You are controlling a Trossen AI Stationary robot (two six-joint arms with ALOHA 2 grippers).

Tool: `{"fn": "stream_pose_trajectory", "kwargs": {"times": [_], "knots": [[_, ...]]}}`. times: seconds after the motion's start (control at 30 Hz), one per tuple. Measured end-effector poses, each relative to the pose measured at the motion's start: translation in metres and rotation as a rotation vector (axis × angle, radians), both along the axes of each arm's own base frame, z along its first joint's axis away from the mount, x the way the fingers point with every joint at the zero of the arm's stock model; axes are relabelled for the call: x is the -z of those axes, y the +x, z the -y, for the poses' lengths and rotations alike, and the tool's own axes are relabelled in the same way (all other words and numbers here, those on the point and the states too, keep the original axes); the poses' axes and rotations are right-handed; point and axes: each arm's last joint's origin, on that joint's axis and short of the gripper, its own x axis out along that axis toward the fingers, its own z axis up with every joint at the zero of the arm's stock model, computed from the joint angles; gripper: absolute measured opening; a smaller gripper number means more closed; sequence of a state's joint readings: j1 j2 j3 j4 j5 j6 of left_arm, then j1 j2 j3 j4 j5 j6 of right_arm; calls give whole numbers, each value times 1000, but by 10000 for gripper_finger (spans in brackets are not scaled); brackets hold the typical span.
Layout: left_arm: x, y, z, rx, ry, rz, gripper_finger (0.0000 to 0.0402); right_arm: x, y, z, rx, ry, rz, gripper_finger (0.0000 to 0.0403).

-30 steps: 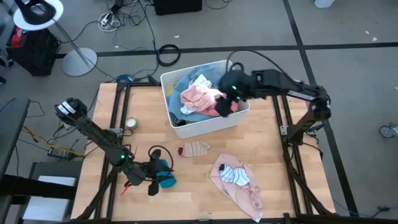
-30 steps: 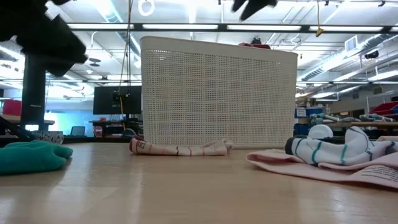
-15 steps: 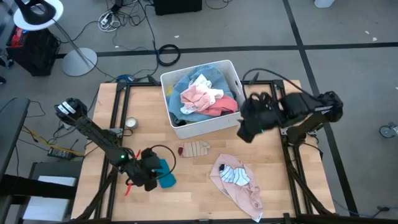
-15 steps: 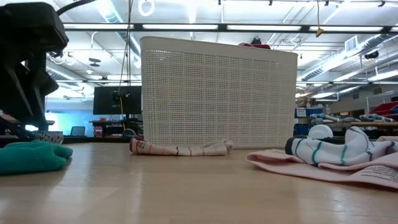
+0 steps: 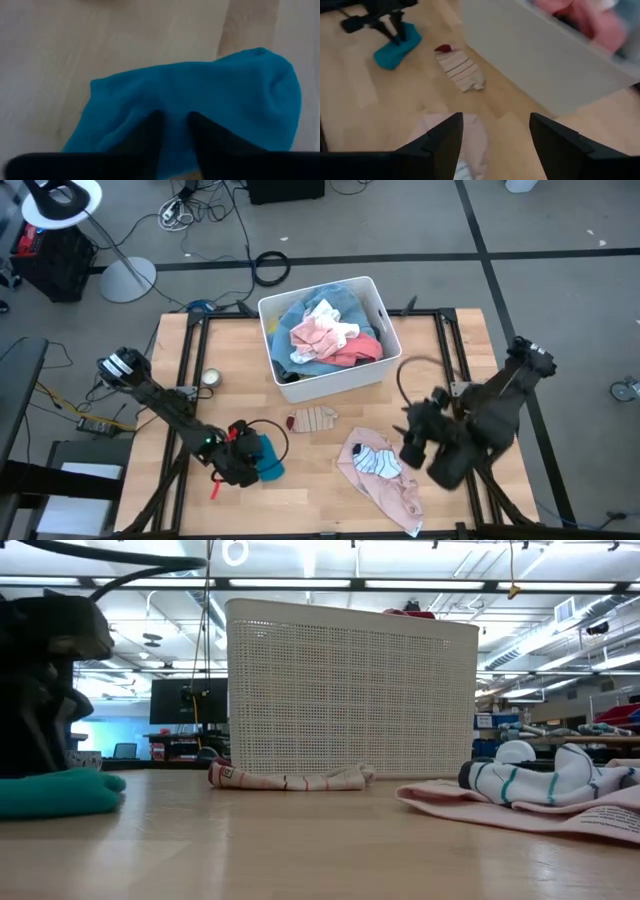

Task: Sort clothes
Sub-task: Put the blue sock into the white bin

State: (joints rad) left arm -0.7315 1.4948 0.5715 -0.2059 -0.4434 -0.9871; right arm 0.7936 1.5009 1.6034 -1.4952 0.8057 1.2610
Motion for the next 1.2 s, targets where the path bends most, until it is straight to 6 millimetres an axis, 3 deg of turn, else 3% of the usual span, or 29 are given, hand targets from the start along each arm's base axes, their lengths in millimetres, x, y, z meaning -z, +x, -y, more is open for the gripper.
{"fn": "stream_pose_trajectory", "kwargs": {"times": [0.13,0.3,0.43,0.57,0.73,0.93,1.03,1.2], "knots": [[-1,5,-3,11,16,9,23,47,-7,-22,12,37,58,229],[-24,20,-7,22,35,48,5,117,-9,-34,18,137,124,229],[-64,33,-16,24,70,65,3,161,-9,-32,10,212,186,229],[-115,41,-27,33,133,87,2,189,-11,-22,21,230,220,229],[-188,54,-51,44,257,123,1,206,-6,-9,62,266,265,229],[-262,72,-107,-22,388,253,0,210,3,-4,9,252,294,229],[-286,76,-140,-105,443,317,0,211,5,-3,-9,241,299,229],[-293,82,-192,-194,428,387,1,211,5,-3,-18,230,292,229]]}}
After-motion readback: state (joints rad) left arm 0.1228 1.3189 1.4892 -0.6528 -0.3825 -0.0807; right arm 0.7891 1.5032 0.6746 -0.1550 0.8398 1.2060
